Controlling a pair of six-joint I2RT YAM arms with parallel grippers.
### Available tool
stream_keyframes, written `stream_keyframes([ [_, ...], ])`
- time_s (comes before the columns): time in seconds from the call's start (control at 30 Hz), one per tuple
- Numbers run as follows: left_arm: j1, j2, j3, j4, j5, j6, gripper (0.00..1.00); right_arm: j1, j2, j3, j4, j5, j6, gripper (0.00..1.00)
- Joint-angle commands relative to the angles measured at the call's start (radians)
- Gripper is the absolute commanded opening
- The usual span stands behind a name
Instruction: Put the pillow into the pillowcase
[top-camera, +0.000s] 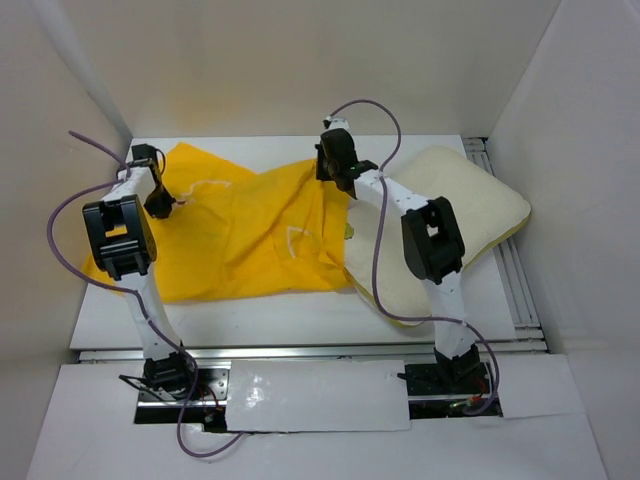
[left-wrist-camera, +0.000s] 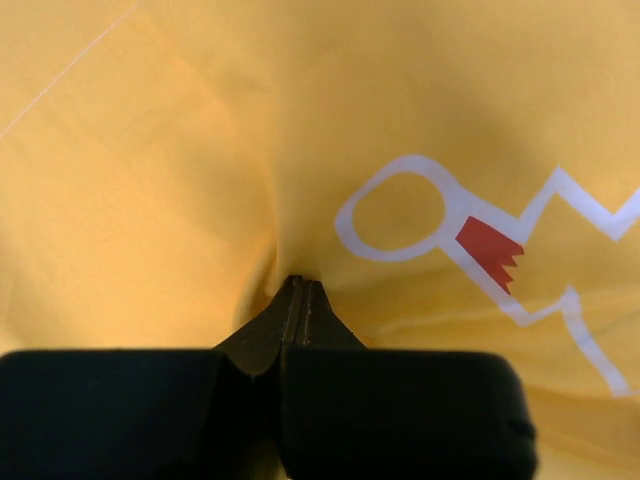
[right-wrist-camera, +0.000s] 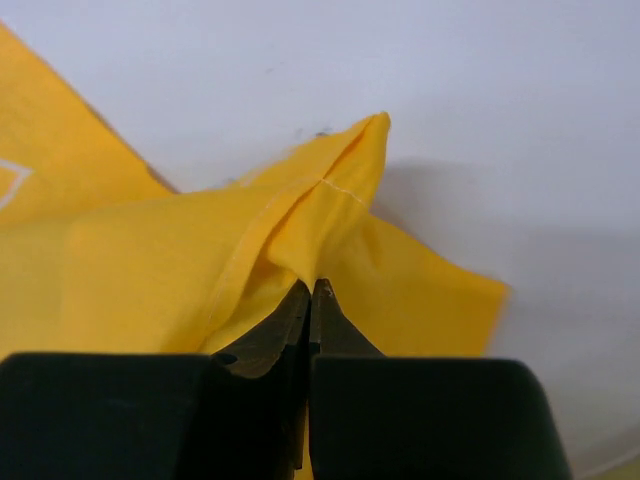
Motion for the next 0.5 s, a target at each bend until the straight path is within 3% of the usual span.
stream_keyframes([
  [0.0, -0.018, 0.077, 0.100, -0.021, 0.010, 0.034, 0.00, -0.060, 0.129, 0.121, 0.067, 0.021, -0.047, 0.00],
  [0.13, -0.018, 0.173, 0.250, -0.081, 0.010, 0.034, 0.00, -0.107, 0.250, 0.274, 0.058, 0.038, -0.069, 0.01],
  [0.2, -0.018, 0.186, 0.281, -0.081, 0.025, 0.034, 0.00, -0.126, 0.277, 0.350, 0.037, -0.029, -0.099, 0.36],
  [0.23, -0.018, 0.186, 0.281, -0.081, 0.037, 0.034, 0.00, -0.126, 0.277, 0.365, 0.018, -0.094, -0.135, 0.65],
  [0.37, -0.027, 0.092, 0.272, -0.063, 0.094, 0.063, 0.00, -0.074, 0.160, 0.281, 0.007, -0.098, -0.256, 0.90],
  [0.47, -0.062, 0.017, 0.272, -0.063, 0.105, 0.083, 0.23, -0.023, 0.004, 0.154, 0.017, -0.045, -0.339, 0.94],
])
